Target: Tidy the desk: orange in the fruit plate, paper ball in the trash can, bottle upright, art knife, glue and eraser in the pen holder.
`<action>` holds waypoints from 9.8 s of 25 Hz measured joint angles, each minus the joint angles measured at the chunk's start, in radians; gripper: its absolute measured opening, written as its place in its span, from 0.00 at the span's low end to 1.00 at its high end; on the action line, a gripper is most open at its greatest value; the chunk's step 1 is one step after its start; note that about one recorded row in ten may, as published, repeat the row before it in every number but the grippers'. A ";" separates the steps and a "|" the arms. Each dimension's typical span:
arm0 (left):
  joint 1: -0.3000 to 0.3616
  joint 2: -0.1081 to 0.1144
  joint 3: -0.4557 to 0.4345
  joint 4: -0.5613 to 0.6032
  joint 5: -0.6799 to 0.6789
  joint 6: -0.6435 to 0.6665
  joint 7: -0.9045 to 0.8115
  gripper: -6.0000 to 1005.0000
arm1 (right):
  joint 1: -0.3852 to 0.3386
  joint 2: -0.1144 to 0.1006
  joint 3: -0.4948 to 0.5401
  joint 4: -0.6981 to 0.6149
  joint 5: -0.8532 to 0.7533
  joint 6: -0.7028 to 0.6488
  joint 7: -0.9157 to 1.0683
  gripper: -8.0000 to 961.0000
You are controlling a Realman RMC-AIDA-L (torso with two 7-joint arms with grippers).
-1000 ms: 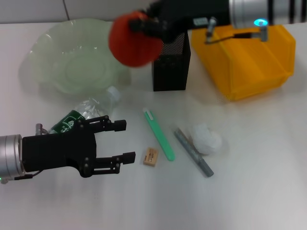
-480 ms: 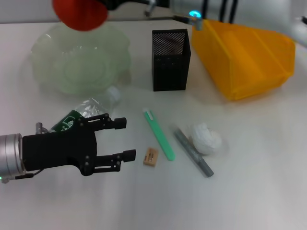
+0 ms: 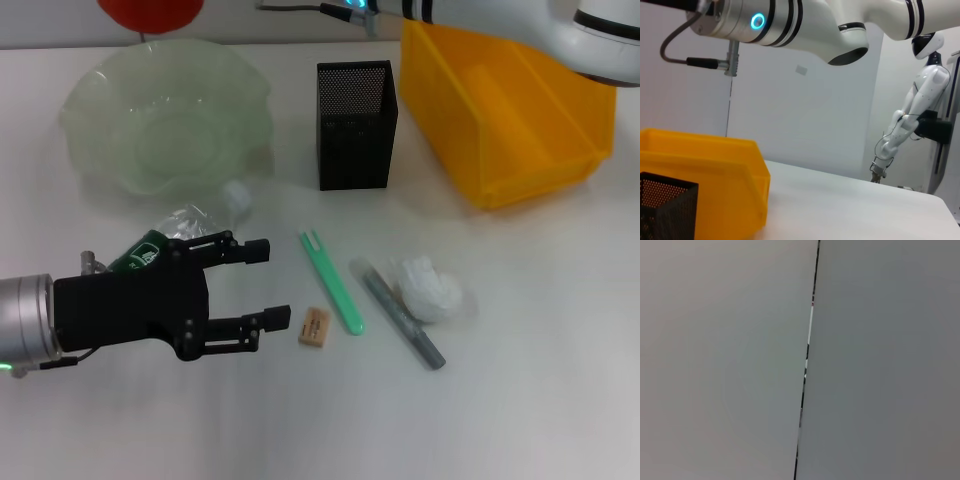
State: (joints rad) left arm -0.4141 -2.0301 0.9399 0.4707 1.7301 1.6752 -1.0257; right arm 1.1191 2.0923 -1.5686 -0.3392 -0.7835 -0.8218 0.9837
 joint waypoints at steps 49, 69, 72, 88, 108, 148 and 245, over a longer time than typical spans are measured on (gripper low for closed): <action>0.017 -0.028 0.004 -0.003 0.008 0.027 0.014 0.78 | -0.516 -0.060 0.116 -0.294 -0.112 -0.548 0.223 0.66; 0.001 -0.027 0.000 -0.003 0.007 0.019 -0.020 0.78 | -0.758 -0.095 0.655 -0.338 -0.881 -0.909 0.415 0.76; 0.000 -0.027 0.004 -0.003 0.007 0.014 -0.018 0.78 | -0.756 -0.093 0.657 -0.380 -0.949 -0.890 0.416 0.78; 0.017 -0.028 0.010 -0.004 0.015 -0.015 0.000 0.78 | -0.545 -0.072 0.648 -0.589 -1.368 -0.859 0.630 0.85; 0.014 -0.033 0.007 -0.017 0.025 -0.022 0.026 0.78 | -0.451 -0.014 0.464 -0.602 -1.592 -0.720 0.675 0.82; -0.007 -0.026 0.008 -0.017 0.025 -0.022 0.000 0.78 | -0.712 -0.014 0.810 -0.690 -1.059 -0.803 0.388 0.58; -0.127 -0.033 -0.056 0.230 0.113 -0.233 -0.589 0.77 | -0.771 -0.066 0.910 -0.156 -1.149 -0.842 -0.036 0.85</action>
State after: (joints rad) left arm -0.5412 -2.0635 0.8840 0.7007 1.8430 1.4419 -1.6152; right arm 0.3483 2.0264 -0.6583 -0.4949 -1.9328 -1.6635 0.9480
